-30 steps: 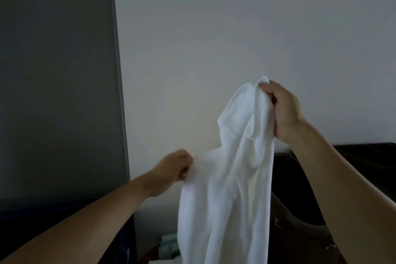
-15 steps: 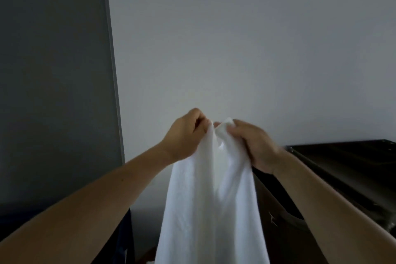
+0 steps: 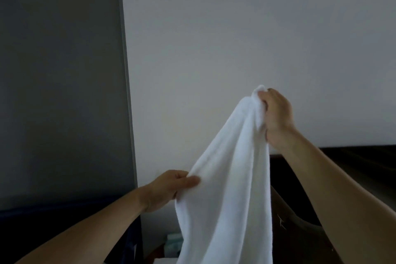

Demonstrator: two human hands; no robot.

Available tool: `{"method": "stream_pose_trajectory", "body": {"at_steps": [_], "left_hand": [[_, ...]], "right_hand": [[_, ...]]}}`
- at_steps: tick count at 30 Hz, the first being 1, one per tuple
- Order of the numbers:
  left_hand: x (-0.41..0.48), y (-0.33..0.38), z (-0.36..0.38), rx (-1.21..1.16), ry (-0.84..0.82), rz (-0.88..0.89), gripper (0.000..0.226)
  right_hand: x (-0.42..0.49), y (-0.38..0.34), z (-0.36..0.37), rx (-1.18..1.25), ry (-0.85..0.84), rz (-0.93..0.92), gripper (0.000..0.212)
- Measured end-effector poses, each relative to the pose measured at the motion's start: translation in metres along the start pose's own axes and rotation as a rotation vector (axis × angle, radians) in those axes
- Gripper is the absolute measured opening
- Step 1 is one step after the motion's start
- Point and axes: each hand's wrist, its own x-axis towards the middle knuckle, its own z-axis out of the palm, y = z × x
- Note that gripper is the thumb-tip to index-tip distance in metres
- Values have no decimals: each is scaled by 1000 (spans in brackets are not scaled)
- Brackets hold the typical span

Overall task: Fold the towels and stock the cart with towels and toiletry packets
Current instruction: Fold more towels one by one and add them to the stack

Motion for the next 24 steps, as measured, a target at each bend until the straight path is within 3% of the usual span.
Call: {"method": "stream_pose_trajectory", "body": {"at_steps": [3,5,6,9,12,15,17,20,24], "left_hand": [[-4,23,-9,-73,128,105,50],[0,59,-9,-71,203,224,38],[3,79,-8,-4,241,293,30],[13,131,1,377,231,459,38],[25,139,13,561,94,433,41],[30,108,14,490,33,345,30],[27,81,11,354,8,253,25],[16,40,8,205,-31,110,53],[-2,10,-1,20,-34,-12,90]], "right_hand": [[15,8,-16,-154,-11,-5,47],[9,17,-22,-371,-197,-6,38],[2,22,-23,-355,-278,25,29],[-28,27,-19,40,-472,217,27],[-53,27,-11,282,-654,430,22],[-64,31,-10,71,-583,445,16],[-63,35,-10,-82,-496,346,32],[-56,30,-6,-124,-397,224,53],[-29,20,-4,48,-103,167,53]]}}
